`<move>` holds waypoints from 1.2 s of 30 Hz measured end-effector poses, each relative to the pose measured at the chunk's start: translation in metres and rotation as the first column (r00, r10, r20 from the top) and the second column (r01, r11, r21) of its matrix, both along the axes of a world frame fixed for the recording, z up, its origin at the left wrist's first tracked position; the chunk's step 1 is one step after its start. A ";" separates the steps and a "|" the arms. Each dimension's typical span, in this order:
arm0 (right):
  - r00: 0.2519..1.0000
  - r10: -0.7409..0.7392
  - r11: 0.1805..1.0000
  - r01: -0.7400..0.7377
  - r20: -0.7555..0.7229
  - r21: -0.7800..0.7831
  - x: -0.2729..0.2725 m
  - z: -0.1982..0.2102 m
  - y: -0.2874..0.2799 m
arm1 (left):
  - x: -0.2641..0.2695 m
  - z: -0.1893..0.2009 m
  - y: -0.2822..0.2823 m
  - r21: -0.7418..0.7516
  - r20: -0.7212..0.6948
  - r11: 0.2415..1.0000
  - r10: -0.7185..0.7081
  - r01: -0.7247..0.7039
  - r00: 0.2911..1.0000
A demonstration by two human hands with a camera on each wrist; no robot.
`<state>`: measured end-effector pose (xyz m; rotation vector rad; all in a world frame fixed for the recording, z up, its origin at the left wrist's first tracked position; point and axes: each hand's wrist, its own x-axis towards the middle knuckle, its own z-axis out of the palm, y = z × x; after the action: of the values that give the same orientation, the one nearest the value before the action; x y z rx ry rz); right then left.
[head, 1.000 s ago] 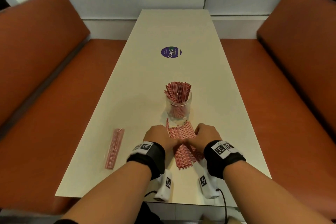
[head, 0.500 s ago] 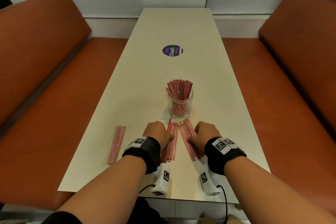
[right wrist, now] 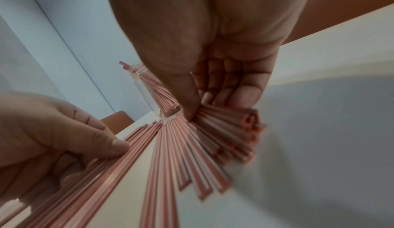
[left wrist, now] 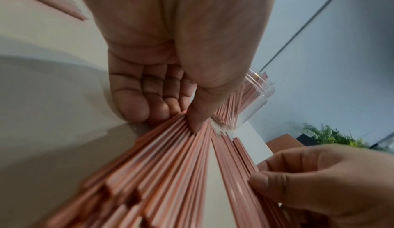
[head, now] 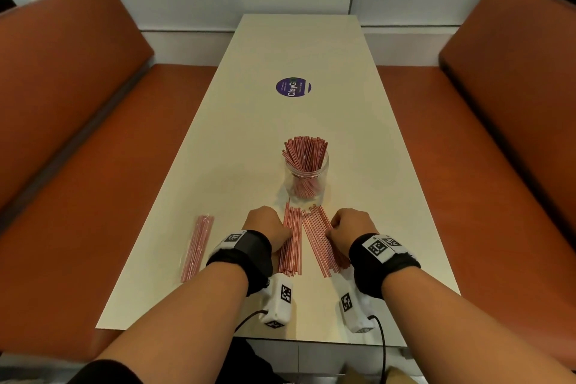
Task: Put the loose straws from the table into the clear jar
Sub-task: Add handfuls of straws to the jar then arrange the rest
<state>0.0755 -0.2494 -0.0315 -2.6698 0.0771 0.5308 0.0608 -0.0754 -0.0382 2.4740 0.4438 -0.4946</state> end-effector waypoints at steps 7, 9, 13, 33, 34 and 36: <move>0.999 -0.008 1.000 0.007 -0.048 -0.013 0.006 -0.003 -0.002 | -0.002 0.006 0.013 -0.122 0.008 0.992 0.026 -0.025 1.000; 0.997 -0.023 0.999 0.025 -0.075 0.029 0.009 -0.003 -0.004 | -0.004 0.011 0.022 -0.185 0.064 0.982 0.055 -0.042 0.996; 0.986 -0.116 0.956 0.144 -0.123 0.254 0.015 -0.010 -0.014 | 0.003 0.036 0.036 -0.373 0.262 0.923 0.199 -0.091 0.944; 0.975 -0.201 0.912 0.223 -0.098 0.345 0.015 -0.025 -0.019 | 0.094 0.088 -0.048 0.049 0.353 0.994 -0.112 0.102 0.929; 0.973 -0.204 0.909 0.228 -0.104 0.350 0.015 -0.025 -0.019 | 0.094 0.090 -0.047 0.057 0.351 0.993 -0.117 0.103 0.929; 0.971 -0.212 0.902 0.239 -0.113 0.359 0.015 -0.025 -0.020 | 0.092 0.094 -0.038 0.000 0.443 0.999 -0.039 0.043 0.896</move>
<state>0.0905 -0.2693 -0.0567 -2.2358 0.2758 0.5073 0.1528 -0.1131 0.0555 2.4879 0.2003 0.0623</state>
